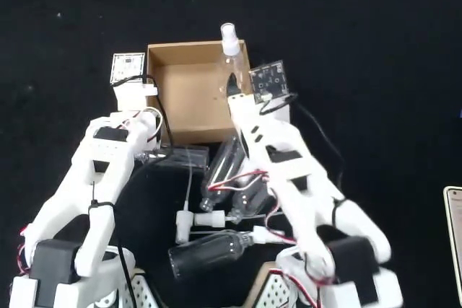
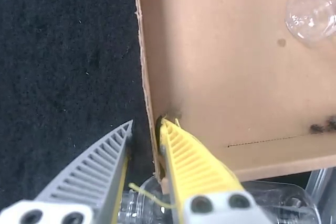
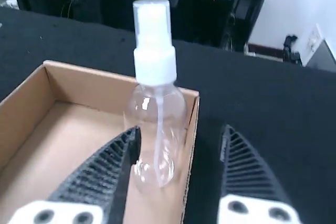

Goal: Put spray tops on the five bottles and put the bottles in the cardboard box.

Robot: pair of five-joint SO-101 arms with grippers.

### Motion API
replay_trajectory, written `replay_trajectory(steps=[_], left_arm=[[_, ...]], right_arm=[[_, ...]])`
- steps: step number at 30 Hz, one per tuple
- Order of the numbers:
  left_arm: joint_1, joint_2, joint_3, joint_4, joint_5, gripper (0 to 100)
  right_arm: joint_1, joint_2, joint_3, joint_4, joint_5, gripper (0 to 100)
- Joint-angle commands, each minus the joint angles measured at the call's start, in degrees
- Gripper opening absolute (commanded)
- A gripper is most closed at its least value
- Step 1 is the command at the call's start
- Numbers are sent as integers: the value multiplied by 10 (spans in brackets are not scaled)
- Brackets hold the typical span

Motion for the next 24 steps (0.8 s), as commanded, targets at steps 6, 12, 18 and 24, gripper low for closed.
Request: replay_trajectory(steps=[6,12,18,24], left_arm=[[-2,-22,-6,-9,3,73],[-1,-22,-6,-9,3,73],[-1,-22,-6,-9,3,73],[-1,-22,-6,-9,3,73]], right_arm=[[10,-97,-33,148,-2,27],[-31,-83,-146,379,-3,10],[-40,6,-249,445,-33,10],[-20,102,-356,522,-72,10]])
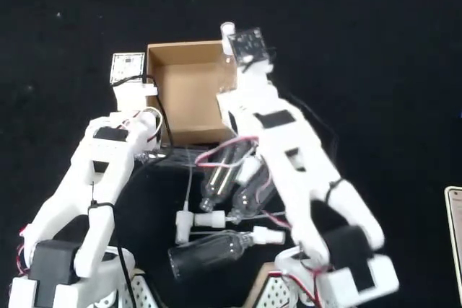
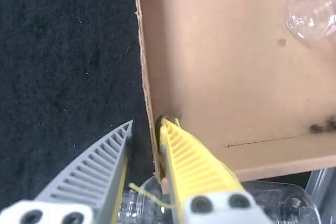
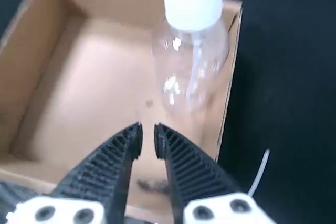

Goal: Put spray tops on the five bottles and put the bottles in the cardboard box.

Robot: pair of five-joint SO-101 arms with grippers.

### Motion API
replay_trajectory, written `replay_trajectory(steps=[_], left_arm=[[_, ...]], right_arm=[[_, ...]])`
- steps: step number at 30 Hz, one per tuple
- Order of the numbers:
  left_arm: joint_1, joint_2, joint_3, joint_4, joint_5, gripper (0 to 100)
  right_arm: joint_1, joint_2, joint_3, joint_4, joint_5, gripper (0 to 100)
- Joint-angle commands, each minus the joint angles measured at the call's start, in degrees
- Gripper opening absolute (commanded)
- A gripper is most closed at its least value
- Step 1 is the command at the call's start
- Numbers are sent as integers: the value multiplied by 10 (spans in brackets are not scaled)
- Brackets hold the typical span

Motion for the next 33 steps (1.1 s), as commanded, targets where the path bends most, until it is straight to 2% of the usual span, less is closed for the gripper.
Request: replay_trajectory(steps=[1,10,19,33], left_arm=[[-1,-22,-6,-9,3,73],[-1,-22,-6,-9,3,73],[-1,-21,-5,-9,3,73],[-1,-22,0,-10,3,73]], right_arm=[[12,30,-86,39,-18,10],[15,79,-108,39,-16,10],[15,127,-107,-14,18,10],[18,157,-110,-55,21,10]])
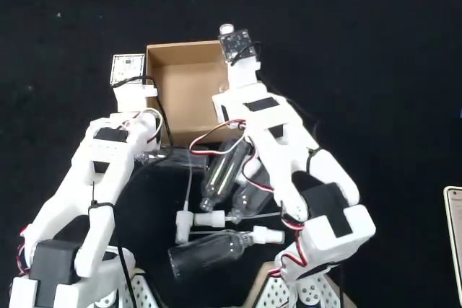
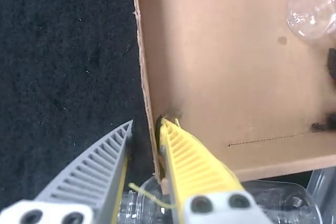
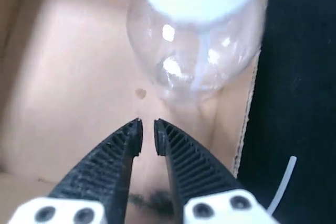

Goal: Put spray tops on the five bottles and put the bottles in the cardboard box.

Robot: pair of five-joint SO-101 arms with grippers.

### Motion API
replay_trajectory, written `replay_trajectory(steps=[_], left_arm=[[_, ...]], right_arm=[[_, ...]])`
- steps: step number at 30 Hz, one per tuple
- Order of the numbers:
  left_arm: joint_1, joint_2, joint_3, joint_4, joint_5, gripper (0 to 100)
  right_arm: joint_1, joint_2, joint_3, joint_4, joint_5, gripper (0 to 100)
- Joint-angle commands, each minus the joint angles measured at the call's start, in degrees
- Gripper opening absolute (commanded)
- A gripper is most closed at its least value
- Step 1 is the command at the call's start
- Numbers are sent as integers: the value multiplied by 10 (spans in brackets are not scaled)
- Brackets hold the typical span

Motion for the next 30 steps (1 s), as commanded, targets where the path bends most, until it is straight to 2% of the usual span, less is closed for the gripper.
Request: replay_trajectory(steps=[1,30], left_arm=[[-1,-22,-5,-10,3,73],[-1,-22,-7,-10,3,73]], right_arm=[[21,-7,-37,-22,4,10],[33,-6,-43,-53,4,10]])
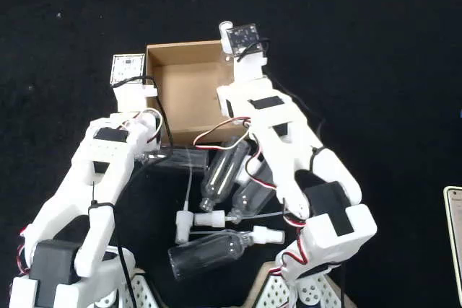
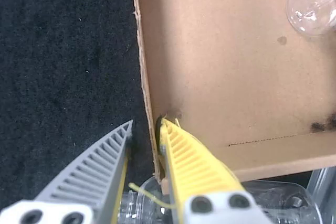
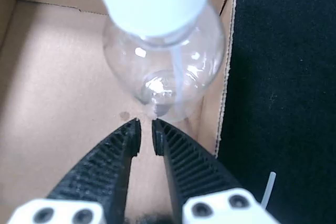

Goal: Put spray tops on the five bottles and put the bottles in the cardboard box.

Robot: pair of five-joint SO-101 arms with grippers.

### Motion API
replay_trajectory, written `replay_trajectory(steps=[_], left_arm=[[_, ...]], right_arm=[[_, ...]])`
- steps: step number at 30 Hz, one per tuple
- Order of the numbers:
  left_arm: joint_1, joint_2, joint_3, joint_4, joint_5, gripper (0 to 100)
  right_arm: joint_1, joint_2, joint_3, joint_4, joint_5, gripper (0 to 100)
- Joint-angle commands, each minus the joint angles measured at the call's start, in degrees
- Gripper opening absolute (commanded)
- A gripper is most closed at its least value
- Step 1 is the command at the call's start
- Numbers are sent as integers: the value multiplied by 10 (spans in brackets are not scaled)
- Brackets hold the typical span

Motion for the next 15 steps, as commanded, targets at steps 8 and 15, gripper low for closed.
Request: replay_trajectory(steps=[8,15], left_arm=[[-1,-22,-8,-10,3,73],[-1,-22,-8,-10,3,73]], right_arm=[[14,-7,-57,17,4,10],[15,-7,-89,80,3,10]])
